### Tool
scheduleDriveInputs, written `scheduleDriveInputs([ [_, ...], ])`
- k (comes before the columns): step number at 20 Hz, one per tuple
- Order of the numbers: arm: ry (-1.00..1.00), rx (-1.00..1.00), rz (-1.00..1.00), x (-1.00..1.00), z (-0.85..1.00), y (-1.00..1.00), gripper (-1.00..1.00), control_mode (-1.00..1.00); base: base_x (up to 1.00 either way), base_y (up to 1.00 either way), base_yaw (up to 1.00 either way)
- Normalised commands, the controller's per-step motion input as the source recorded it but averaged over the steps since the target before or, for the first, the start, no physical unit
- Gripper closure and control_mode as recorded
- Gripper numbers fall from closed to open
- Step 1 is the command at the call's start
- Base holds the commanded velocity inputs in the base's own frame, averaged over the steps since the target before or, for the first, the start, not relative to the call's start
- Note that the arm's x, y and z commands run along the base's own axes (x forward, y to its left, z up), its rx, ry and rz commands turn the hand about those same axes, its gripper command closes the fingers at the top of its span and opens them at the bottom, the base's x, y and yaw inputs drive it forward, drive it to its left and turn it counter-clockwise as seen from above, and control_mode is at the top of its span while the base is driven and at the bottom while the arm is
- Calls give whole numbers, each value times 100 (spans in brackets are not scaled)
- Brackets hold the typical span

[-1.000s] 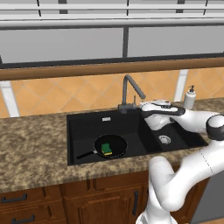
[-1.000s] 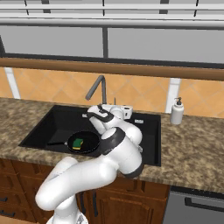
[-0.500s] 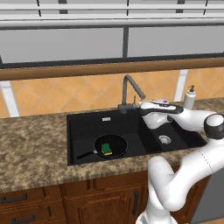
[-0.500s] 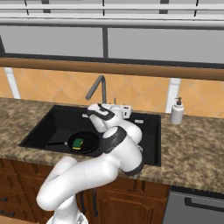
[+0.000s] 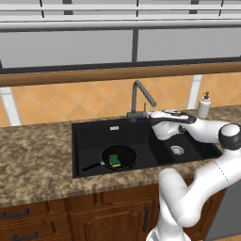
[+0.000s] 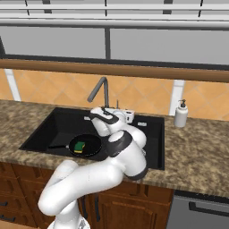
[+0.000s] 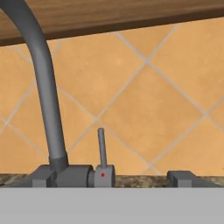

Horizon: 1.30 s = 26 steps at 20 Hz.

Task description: Pick the pan and sponge and place them into the sink. Then turn on the water.

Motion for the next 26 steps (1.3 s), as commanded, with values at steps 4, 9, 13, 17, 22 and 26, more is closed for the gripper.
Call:
scheduleDriveInputs([
  [4,0,0,0,21,-11,1,-100,-100,0,0,0],
  [9,0,0,0,29,-6,4,-100,-100,0,0,0],
  [13,0,0,0,22,-4,6,-100,-100,0,0,0],
  [17,0,0,0,21,0,9,-100,-100,0,0,0],
  [22,0,0,0,16,0,6,-100,-100,0,0,0],
  [26,0,0,0,20,0,3,-100,-100,0,0,0],
])
